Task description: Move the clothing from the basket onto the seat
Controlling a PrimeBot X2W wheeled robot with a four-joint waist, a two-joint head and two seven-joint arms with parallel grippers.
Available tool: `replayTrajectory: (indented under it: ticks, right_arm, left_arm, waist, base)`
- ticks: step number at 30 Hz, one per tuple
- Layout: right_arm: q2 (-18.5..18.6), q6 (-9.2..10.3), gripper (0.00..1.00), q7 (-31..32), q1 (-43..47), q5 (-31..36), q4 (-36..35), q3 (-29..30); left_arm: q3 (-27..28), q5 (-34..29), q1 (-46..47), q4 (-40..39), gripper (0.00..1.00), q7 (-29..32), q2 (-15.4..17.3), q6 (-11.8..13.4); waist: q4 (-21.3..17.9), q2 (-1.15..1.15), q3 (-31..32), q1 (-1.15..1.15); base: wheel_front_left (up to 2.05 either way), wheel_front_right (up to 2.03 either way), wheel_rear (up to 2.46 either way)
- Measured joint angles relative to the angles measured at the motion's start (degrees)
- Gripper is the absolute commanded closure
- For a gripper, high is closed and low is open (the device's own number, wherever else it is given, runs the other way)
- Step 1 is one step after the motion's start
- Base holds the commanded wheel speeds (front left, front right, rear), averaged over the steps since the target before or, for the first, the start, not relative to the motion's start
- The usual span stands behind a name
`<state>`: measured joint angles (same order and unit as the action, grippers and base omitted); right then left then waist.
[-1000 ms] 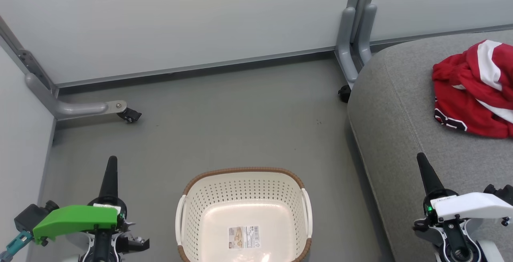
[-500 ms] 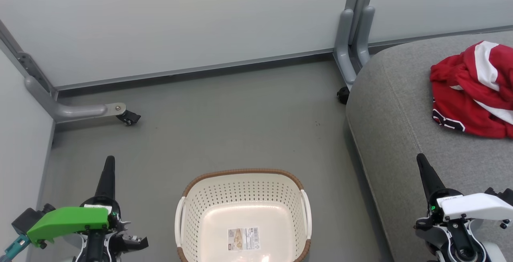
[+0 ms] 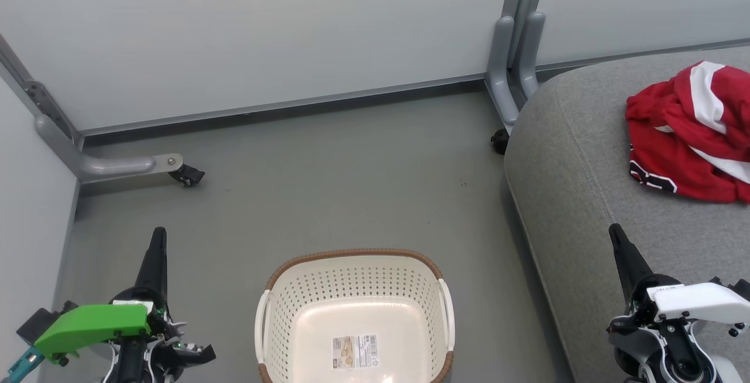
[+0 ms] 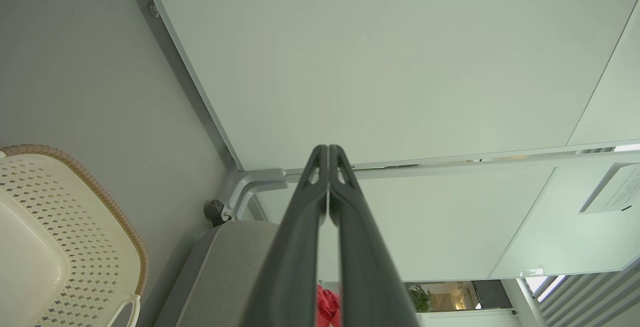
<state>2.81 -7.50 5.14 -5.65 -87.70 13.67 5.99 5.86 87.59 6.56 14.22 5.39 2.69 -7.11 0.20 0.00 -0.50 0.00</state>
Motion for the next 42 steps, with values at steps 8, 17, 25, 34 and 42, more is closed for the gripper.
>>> replayTrajectory:
  ticks: [8,17,25,34,42]
  right_arm:
    - [0.03,0.00,1.00,0.90,-0.20,-3.11,0.21,0.22]
    - [0.03,0.00,1.00,1.40,-0.26,-4.69,0.31,0.33]
    - [0.03,0.00,1.00,1.40,-0.27,-4.69,0.31,0.35]
    - [0.03,0.00,1.00,1.40,-0.27,-4.69,0.32,0.37]
    - [0.02,0.00,1.00,1.40,-0.28,-4.69,0.32,0.40]
  left_arm:
    - [0.43,3.10,-0.01,-0.03,1.00,0.69,0.01,-0.16]
    - [0.66,4.72,-0.01,-0.07,1.00,1.11,0.01,-0.20]
    - [0.66,4.72,-0.01,-0.08,1.00,1.11,0.01,-0.21]
    - [0.66,4.74,-0.01,-0.08,1.00,1.12,0.01,-0.21]
    - [0.66,4.74,-0.01,-0.09,1.00,1.12,0.01,-0.21]
  waist:
    - [-0.14,0.00,0.22,0.00]
    - [-0.20,0.00,0.33,0.00]
    - [-0.20,0.00,0.33,0.00]
    - [-0.20,0.00,0.33,0.00]
    - [-0.20,0.00,0.33,0.00]
  base:
    - [0.00,0.00,0.00]
    - [0.00,0.00,0.00]
    - [0.00,0.00,0.00]
    - [0.00,0.00,0.00]
    - [0.00,0.00,0.00]
